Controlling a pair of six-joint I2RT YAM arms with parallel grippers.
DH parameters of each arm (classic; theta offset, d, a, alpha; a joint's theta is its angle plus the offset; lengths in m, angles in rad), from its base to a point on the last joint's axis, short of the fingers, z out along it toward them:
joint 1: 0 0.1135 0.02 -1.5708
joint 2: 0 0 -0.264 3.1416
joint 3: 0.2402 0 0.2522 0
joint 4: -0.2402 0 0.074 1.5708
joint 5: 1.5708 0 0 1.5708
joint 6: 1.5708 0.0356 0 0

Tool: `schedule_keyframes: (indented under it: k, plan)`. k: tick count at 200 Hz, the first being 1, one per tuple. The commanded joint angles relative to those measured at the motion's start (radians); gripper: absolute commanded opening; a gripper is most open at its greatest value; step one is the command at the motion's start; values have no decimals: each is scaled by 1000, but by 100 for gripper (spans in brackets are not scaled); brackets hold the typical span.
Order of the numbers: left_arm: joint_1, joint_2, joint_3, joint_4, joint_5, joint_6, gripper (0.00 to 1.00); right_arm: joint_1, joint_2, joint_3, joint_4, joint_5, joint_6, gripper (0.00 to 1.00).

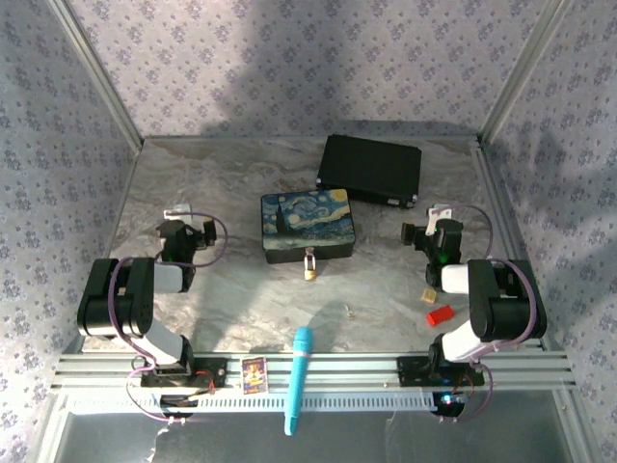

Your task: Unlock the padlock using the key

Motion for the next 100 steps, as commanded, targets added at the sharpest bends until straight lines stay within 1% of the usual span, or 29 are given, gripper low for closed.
schedule_keyframes:
  k: [1,63,73,89,100]
  plan:
    - [6,-10,22,15,17,4,100,-8,-2,23,22,-8,-17,99]
    - [2,-12,21,14,27,12,100,-10,-4,18,26,-11,-18,99]
    - [1,-21,15,16,25,12,100,-10,-17,33,-11,-17,-19,99]
    - [-2,-81,-4,9,5,7,100,-5,-60,50,-68,-24,-29,99]
    - [0,-145,-12,-37,-7,3,100,0,-105,51,-108,-23,-36,99]
